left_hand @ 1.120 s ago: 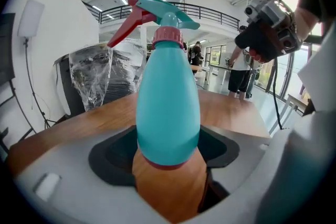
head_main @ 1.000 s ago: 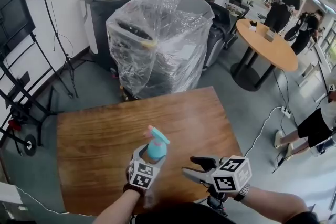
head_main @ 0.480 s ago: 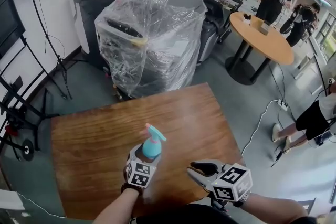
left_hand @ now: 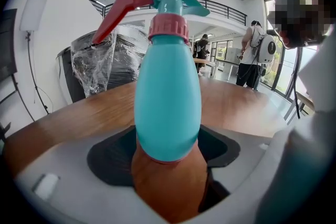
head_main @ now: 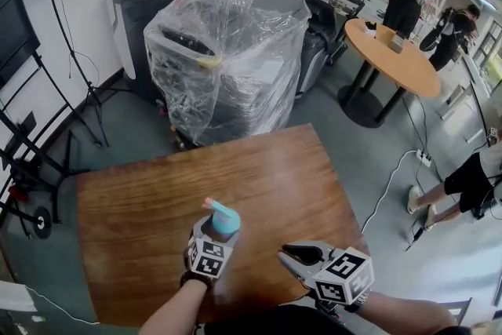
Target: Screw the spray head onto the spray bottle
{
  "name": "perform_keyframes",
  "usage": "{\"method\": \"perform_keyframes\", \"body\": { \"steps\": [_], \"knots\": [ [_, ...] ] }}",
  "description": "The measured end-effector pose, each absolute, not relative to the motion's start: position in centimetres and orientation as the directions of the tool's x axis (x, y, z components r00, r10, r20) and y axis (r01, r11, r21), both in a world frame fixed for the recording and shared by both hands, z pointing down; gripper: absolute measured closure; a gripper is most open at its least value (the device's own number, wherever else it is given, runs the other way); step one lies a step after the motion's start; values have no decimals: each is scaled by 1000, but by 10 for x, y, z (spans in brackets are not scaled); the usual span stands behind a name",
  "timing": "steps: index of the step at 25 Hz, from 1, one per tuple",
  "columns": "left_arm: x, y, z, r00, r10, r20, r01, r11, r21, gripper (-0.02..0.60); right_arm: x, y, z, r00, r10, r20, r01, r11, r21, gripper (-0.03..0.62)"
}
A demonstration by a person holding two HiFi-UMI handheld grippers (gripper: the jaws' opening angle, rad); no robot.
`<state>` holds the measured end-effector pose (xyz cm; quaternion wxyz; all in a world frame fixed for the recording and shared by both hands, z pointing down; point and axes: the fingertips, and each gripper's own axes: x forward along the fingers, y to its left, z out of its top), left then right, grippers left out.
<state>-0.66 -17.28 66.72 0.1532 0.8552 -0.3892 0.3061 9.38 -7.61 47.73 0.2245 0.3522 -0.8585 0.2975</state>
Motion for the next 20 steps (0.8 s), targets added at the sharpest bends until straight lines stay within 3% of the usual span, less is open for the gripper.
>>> {"method": "perform_keyframes", "body": {
  "steps": [3,10,17,20],
  "knots": [
    [-9,-168,666,509,-563,652,-754,-657,22,187,93,-77,478,-639,-490,593,-751,566,-341,588],
    [-41,-151,636,474,-612,633,-792,-610,4,215,82,-78,479,-654,-499,569,-742,572,-350,602],
    [-41,-121,552,502,-701,507,-817,-576,13,422,58,-84,476,-686,-521,509,-713,620,-327,602],
    [-32,-110,521,518,-727,452,-827,-560,47,566,47,-88,474,-695,-531,484,-703,642,-306,602]
  ]
}}
